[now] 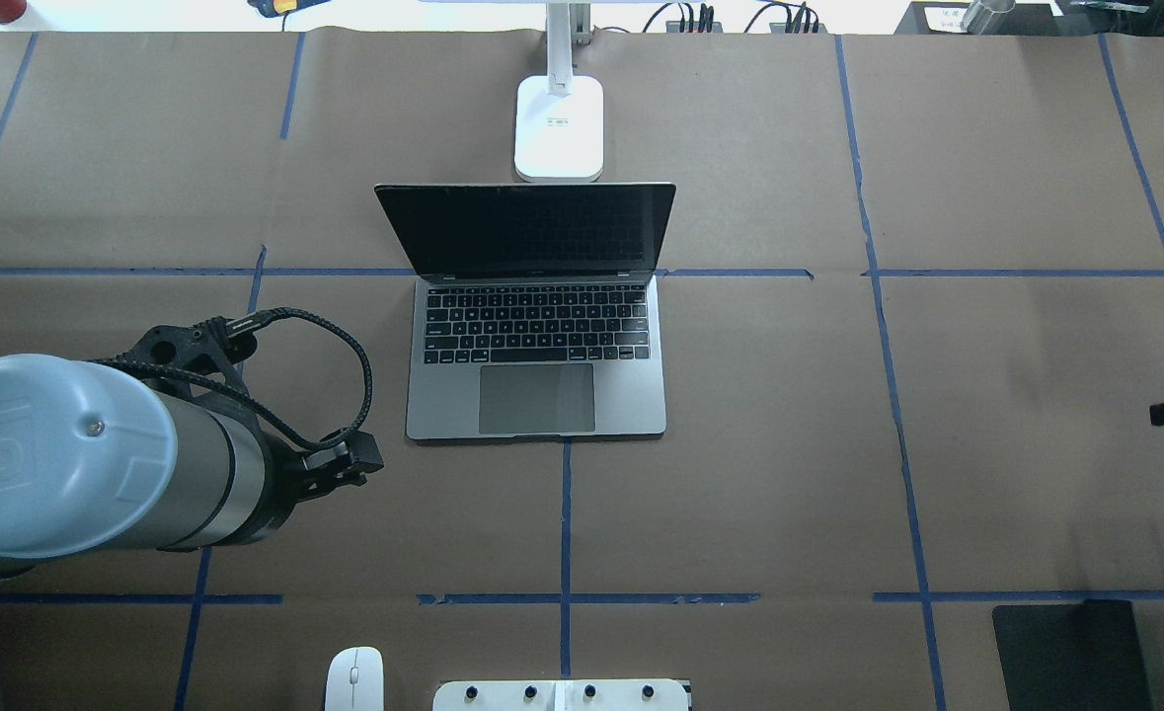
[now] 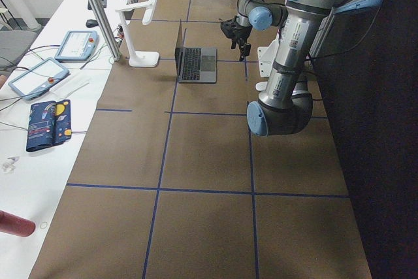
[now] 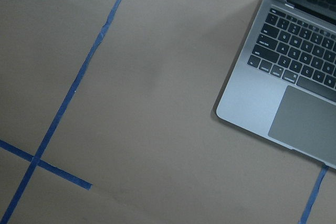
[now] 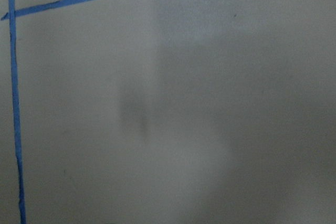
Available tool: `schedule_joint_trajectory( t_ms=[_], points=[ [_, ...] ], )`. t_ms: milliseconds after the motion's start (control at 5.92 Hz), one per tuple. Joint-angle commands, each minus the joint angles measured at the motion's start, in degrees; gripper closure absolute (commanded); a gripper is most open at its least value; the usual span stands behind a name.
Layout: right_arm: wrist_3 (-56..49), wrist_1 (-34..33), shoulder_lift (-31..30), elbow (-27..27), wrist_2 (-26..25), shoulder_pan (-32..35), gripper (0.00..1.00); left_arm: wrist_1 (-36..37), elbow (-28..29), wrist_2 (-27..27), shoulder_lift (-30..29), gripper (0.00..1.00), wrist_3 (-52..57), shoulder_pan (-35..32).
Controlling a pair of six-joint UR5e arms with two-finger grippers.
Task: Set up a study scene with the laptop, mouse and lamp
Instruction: 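Bring the black mouse pad in with the right gripper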
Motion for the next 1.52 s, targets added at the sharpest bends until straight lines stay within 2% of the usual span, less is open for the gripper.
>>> schedule_joint_trajectory(
  t_ms=[0,338,676,845,1352],
  points=[
    [9.06,8.61,-6.04,2.36,-3.37,-6.69,0.00,-0.26,-0.02,0.16,0.29,0.00,0.44,1.47],
    [17.09,10.07,-6.68,2.45,-11.70,-18.01,0.00,-0.35,-0.10,0.25,-0.14,0.00,0.00,2.54],
    [24.38,17.42,-11.75,2.45,-18.12,-29.25,0.00,-0.44,-0.19,0.25,-0.41,0.00,-0.09,2.97],
    [26.16,17.46,-12.13,2.45,-19.81,-33.66,0.00,-0.52,-0.71,0.16,-0.41,0.00,0.09,2.98],
    [28.98,17.55,-13.54,2.27,-20.97,-41.07,0.00,-0.87,-1.60,0.16,-0.41,0.00,0.17,2.98]
  ],
)
